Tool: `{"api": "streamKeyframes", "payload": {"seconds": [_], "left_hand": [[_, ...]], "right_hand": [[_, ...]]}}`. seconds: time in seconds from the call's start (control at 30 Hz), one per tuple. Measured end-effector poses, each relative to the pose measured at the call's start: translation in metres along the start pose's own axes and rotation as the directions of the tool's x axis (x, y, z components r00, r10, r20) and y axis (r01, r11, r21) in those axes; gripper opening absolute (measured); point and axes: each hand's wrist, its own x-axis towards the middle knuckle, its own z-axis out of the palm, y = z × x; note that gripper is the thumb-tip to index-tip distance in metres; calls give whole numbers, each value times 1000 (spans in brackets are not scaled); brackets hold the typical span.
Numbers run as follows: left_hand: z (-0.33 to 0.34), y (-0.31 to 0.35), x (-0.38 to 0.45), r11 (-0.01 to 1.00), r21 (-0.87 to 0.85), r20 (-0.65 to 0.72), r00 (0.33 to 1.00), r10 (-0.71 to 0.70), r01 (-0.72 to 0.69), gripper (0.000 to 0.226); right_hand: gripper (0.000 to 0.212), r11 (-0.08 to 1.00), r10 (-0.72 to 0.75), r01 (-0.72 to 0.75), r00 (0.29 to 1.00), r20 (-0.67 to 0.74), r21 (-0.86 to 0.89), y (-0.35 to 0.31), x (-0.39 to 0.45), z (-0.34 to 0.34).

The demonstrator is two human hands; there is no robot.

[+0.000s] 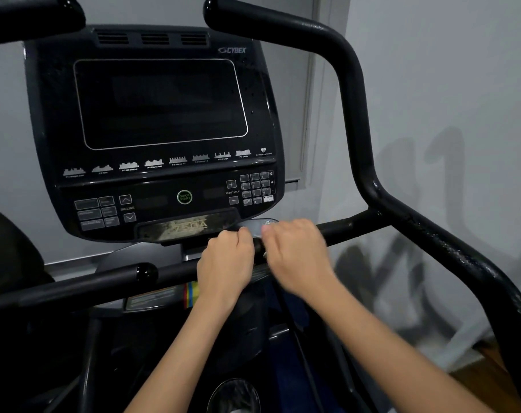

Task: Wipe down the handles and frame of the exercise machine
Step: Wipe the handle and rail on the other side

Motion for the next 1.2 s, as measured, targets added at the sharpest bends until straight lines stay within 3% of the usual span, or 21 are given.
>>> {"api": "streamKeyframes", "payload": {"seconds": [0.07, 0.17, 0.27, 0.33, 0.4, 0.47, 0.57, 0.6, 0.67, 0.73, 0.8, 0.9, 0.97, 1.03, 1.07, 1.13, 1.2], "left_hand": [[-2, 0, 0, 1000, -12, 15, 1000, -1, 2, 34], [-4, 2, -4, 1000, -20, 10, 1000, 6, -6, 38], [-4, 1, -5, 1000, -16, 12, 1000, 14, -14, 38], [-3, -2, -4, 1000, 3, 19, 1000, 10, -10, 43], [-1, -4, -4, 1000, -2, 18, 1000, 17, -17, 41], [0, -5, -4, 999, -52, 13, 1000, 14, -13, 31], [-1, 0, -3, 991, -124, 25, 998, -56, 59, 38], [-2, 1, -3, 987, -140, 23, 997, -71, 74, 42], [-5, 5, -5, 983, -164, 9, 996, -84, 85, 45], [-6, 6, -7, 984, -160, 3, 997, -76, 76, 45], [-5, 4, -6, 987, -143, 6, 997, -74, 74, 44], [-3, 2, -4, 990, -132, 16, 998, -56, 58, 36], [-4, 2, -5, 990, -134, 17, 999, -47, 48, 38], [-6, 3, -7, 991, -123, 19, 999, -46, 48, 40], [-6, 4, -7, 992, -120, 21, 999, -46, 48, 42], [-6, 5, -7, 991, -124, 22, 999, -49, 51, 42], [-6, 5, -7, 992, -121, 9, 999, -44, 44, 41]], "right_hand": [[39, 989, -77, 78, 997, -15, 127, 2, -12, 1], [48, 989, -130, 127, 990, 47, 74, 45, -15, -4], [45, 994, 110, -105, 982, 152, -38, 69, -2, -10], [43, 976, 174, -147, 969, 173, -160, 51, 8, -10], [39, 987, 112, -95, 986, 123, -132, 22, 5, -4], [34, 999, 6, -8, 1000, 30, 54, 4, -12, 0], [39, 976, -131, 127, 991, 12, 176, 28, -29, -6], [41, 977, -150, 145, 988, 23, 159, 44, -28, -6], [42, 992, -32, 23, 997, 75, 127, 67, -15, -8], [34, 992, 123, -117, 984, 130, -51, 69, 2, -7], [24, 976, 133, -106, 981, 139, -188, 41, 10, -5], [26, 1000, 4, -4, 1000, 5, 15, -4, -1, 2], [32, 981, -98, 97, 995, -5, 169, -5, -13, -1], [39, 969, -201, 200, 980, -10, 145, 22, -18, -2], [40, 976, -188, 187, 982, 1, 109, 40, -15, -3], [40, 999, -24, 22, 999, 37, 35, 63, -3, -6], [35, 984, 115, -99, 988, 105, -150, 56, 9, -8]]}}
